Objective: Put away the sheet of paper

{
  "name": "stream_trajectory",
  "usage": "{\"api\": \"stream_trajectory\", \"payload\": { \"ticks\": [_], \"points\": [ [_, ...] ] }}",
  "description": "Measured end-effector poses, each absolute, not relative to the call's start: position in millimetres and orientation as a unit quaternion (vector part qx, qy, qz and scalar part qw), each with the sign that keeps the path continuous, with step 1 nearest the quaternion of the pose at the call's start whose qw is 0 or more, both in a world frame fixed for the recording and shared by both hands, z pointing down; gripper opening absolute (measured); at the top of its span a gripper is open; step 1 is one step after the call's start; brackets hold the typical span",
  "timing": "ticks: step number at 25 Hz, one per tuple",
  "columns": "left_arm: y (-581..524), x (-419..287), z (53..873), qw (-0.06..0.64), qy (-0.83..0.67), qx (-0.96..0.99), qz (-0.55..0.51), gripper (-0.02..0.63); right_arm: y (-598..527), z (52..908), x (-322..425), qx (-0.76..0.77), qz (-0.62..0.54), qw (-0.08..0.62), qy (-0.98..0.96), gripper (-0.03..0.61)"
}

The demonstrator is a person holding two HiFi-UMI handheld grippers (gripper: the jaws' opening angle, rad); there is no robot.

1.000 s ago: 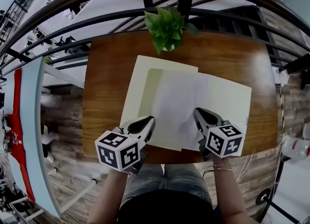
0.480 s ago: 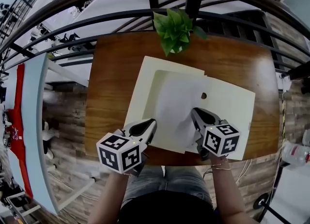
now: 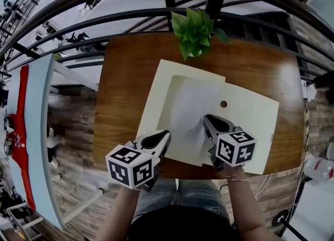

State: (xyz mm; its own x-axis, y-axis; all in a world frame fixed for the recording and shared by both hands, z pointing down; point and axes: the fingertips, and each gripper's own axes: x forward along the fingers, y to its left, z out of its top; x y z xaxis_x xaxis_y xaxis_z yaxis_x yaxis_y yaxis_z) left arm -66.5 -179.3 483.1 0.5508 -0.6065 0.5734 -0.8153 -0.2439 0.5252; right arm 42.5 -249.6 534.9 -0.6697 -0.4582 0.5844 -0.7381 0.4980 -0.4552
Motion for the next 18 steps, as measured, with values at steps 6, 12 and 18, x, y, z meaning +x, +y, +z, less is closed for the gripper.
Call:
{"api": "stream_trajectory", "payload": {
  "ticks": [6, 12, 18],
  "points": [
    [-177, -70, 485, 0.413, -0.456, 0.777, 0.131, 0.02, -248, 537, 34, 0.347, 0.351, 0.204, -0.845, 0.032],
    [-178, -72, 489, 0.416, -0.454, 0.776, 0.136, 0.02, -246, 544, 25, 0.329, 0.356, 0.216, -0.847, 0.081],
    [-179, -71, 489, 0.416, -0.451, 0.777, 0.137, 0.02, -243, 544, 25, 0.323, 0.356, 0.218, -0.849, 0.097]
  ]
}}
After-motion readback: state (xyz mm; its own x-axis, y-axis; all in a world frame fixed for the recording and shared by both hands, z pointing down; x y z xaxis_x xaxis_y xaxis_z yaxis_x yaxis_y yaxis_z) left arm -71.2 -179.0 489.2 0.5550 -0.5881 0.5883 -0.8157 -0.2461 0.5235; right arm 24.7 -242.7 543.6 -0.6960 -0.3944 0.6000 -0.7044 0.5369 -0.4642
